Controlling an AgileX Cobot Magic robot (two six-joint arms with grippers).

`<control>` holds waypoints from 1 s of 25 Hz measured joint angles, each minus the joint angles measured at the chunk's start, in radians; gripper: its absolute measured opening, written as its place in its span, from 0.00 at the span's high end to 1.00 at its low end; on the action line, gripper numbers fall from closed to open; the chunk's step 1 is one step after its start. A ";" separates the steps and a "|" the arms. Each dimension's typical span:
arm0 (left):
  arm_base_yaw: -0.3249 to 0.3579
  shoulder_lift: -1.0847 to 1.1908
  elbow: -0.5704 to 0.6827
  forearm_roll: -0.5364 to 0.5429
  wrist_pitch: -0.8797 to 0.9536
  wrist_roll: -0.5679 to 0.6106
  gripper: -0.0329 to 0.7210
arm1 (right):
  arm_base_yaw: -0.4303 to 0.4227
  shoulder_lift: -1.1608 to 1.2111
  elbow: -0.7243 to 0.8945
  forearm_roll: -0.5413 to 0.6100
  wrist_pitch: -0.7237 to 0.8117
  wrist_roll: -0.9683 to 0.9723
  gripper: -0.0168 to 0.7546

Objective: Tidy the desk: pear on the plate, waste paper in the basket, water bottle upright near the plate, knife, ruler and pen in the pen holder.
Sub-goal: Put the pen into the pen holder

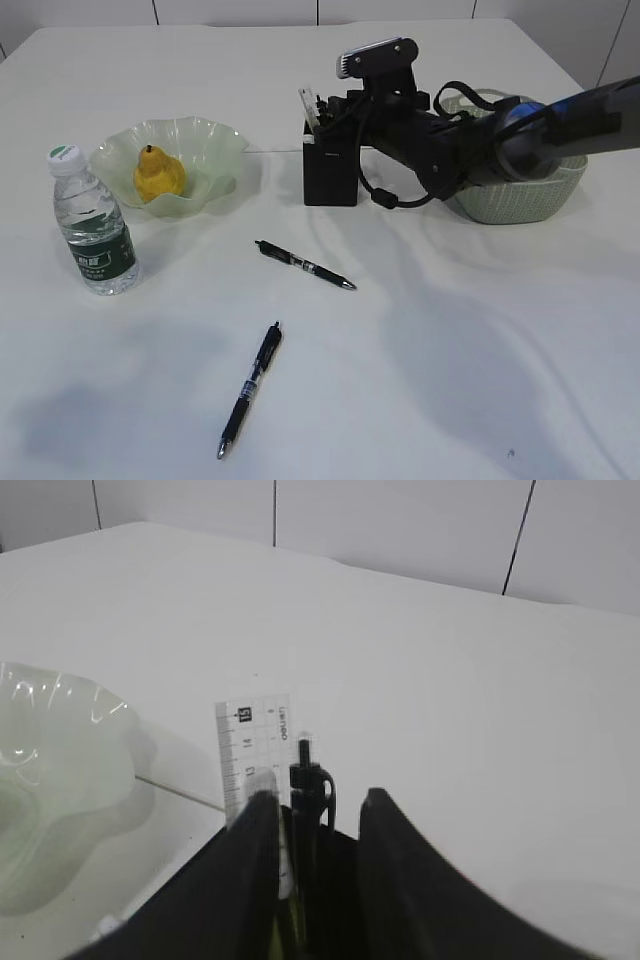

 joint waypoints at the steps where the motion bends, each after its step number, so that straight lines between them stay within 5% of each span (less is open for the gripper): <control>1: 0.000 0.000 0.000 0.000 0.000 0.000 0.57 | 0.000 0.002 -0.008 0.000 0.026 0.000 0.67; 12: 0.000 0.000 0.000 0.000 0.000 0.000 0.57 | 0.000 -0.033 -0.205 0.000 0.472 0.012 0.67; 25: 0.000 0.000 0.000 -0.002 -0.002 0.000 0.57 | 0.000 -0.214 -0.243 0.025 0.919 0.013 0.67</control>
